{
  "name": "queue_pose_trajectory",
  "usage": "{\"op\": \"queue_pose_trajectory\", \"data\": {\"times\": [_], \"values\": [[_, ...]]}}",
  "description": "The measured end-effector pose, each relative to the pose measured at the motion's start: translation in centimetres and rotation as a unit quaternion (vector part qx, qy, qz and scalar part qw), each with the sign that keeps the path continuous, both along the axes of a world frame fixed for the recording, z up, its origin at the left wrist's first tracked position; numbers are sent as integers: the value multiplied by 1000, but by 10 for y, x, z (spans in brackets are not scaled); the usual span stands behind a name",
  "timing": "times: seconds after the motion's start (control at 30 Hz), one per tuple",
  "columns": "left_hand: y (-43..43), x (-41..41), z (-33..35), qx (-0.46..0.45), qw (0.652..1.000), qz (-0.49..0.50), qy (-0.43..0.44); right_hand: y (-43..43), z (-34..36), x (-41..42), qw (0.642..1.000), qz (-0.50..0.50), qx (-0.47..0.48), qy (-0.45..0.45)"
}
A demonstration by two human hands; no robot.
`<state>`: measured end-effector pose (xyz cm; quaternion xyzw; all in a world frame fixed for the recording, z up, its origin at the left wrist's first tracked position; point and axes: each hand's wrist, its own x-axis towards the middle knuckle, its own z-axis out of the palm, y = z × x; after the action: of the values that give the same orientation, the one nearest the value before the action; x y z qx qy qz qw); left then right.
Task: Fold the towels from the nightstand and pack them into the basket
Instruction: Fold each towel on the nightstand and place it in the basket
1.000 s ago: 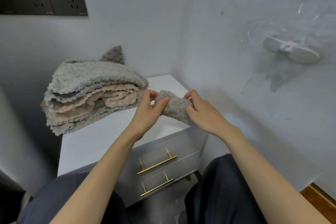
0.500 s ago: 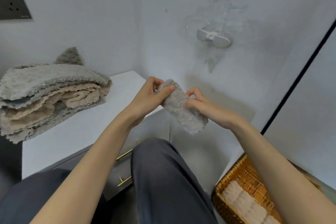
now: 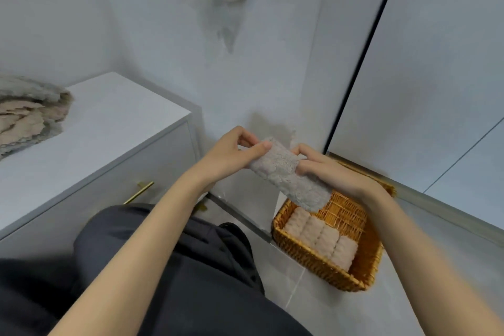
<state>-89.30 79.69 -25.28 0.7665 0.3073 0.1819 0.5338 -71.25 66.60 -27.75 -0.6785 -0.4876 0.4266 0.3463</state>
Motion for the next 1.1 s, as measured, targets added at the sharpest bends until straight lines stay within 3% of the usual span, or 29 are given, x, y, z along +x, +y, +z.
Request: {"op": "queue_pose_trajectory", "data": {"times": [0.2,0.43,0.63,0.77,1.0,1.1], "values": [[-17,42,-48,40,996,-47,57,-32,-61,45,989,-137,-11,46],[-33,89,-113,74,978,-136,143,-35,-166,88,916,-352,-31,191],[-39,109,-157,111,964,-168,173,-14,-243,116,780,-529,-36,333],[-32,111,-173,87,963,-184,177,-1,-275,130,722,-561,-59,400],[-24,104,-193,47,954,-183,234,23,-315,155,685,-624,-85,365],[-24,100,-199,35,952,-179,245,34,-326,164,707,-611,-87,345]]}}
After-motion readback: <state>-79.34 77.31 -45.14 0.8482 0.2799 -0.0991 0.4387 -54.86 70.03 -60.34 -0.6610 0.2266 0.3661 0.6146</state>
